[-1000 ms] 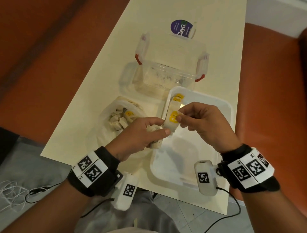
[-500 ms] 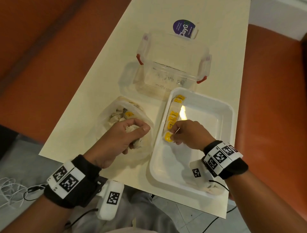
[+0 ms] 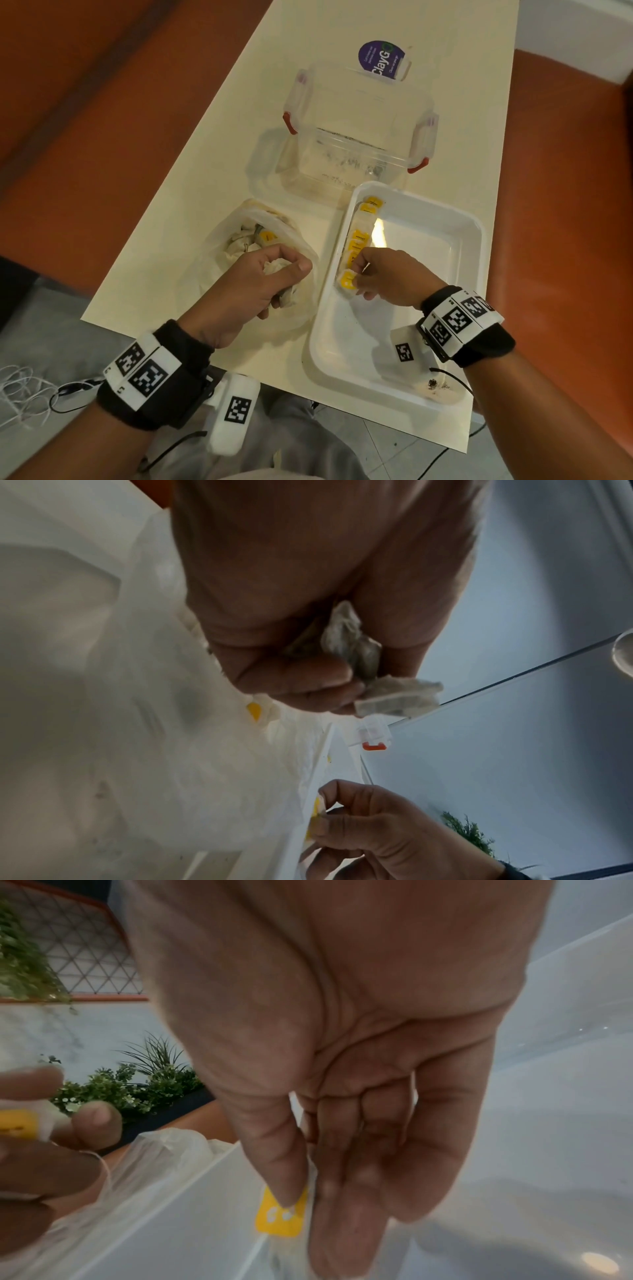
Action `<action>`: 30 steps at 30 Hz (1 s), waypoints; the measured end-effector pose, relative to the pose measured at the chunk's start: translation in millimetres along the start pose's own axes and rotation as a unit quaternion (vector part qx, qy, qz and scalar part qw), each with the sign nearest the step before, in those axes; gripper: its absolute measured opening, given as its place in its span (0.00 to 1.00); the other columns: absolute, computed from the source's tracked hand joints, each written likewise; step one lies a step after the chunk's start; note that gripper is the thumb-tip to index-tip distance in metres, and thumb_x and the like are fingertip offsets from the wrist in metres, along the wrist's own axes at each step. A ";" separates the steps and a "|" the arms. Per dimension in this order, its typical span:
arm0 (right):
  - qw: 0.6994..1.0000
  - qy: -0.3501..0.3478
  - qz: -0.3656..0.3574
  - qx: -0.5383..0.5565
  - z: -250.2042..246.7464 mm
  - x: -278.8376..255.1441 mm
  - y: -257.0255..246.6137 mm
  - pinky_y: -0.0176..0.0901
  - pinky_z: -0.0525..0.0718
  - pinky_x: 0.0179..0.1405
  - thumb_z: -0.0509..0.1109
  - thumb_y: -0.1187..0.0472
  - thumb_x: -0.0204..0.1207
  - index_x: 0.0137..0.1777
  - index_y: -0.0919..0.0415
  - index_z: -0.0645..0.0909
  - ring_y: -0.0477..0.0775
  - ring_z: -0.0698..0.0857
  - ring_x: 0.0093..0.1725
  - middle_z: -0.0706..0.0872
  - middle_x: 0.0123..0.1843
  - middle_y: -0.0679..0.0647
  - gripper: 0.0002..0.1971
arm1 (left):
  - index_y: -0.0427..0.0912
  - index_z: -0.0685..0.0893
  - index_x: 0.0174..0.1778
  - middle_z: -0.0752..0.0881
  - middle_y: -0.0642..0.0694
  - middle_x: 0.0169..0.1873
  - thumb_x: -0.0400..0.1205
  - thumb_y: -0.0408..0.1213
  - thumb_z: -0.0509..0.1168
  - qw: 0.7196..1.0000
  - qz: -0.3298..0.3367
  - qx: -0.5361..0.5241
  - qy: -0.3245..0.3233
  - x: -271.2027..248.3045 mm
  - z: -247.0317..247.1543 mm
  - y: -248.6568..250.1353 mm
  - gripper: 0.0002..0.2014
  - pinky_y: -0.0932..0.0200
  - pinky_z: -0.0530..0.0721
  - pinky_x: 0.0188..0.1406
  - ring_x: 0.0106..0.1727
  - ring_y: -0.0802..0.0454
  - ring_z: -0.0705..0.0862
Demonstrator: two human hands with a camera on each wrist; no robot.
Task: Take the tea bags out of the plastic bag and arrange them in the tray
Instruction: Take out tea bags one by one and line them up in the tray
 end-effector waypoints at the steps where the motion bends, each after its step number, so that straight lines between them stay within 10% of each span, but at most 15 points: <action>1: 1.000 -0.018 -0.003 0.009 -0.5 -2.1 -1.6 0.43 0.85 0.48 0.70 0.57 0.80 0.48 0.50 0.80 0.43 0.91 0.41 0.92 0.40 0.45 0.01 | 0.49 0.86 0.45 0.77 0.53 0.23 0.80 0.48 0.71 1.000 0.000 0.000 -0.001 0.2 0.1 -0.1 0.07 0.62 0.68 0.21 0.24 0.58 0.73; 23: 0.994 0.098 0.043 0.015 2.8 -0.2 2.9 0.57 0.90 0.49 0.71 0.52 0.74 0.42 0.51 0.70 0.50 0.90 0.36 0.92 0.31 0.46 0.11 | 0.50 0.86 0.46 0.78 0.52 0.26 0.80 0.49 0.71 1.000 -0.007 -0.025 0.001 -4.5 -1.0 2.1 0.07 0.63 0.70 0.22 0.26 0.57 0.74; 27: 0.996 0.061 0.043 0.045 9.5 -6.7 -1.1 0.47 0.90 0.40 0.73 0.57 0.74 0.39 0.52 0.68 0.49 0.87 0.29 0.92 0.31 0.50 0.14 | 0.42 0.86 0.58 0.83 0.51 0.33 0.74 0.53 0.70 0.994 -0.032 -0.100 -0.022 -6.7 2.9 7.0 0.22 0.65 0.73 0.24 0.31 0.57 0.79; 30: 0.995 0.066 0.041 0.058 13.2 -5.8 -3.4 0.41 0.86 0.34 0.75 0.61 0.72 0.38 0.53 0.69 0.50 0.87 0.27 0.91 0.31 0.52 0.14 | 0.45 0.89 0.55 0.89 0.47 0.40 0.76 0.44 0.70 0.982 -0.056 -0.178 -0.036 -7.5 6.6 11.4 0.14 0.65 0.76 0.24 0.37 0.54 0.86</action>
Point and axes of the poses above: each hand's wrist, its own x-axis towards the middle knuckle, its own z-axis out of the palm, y = z × x, the point moved 2 cm from there along x, towards the middle knuckle
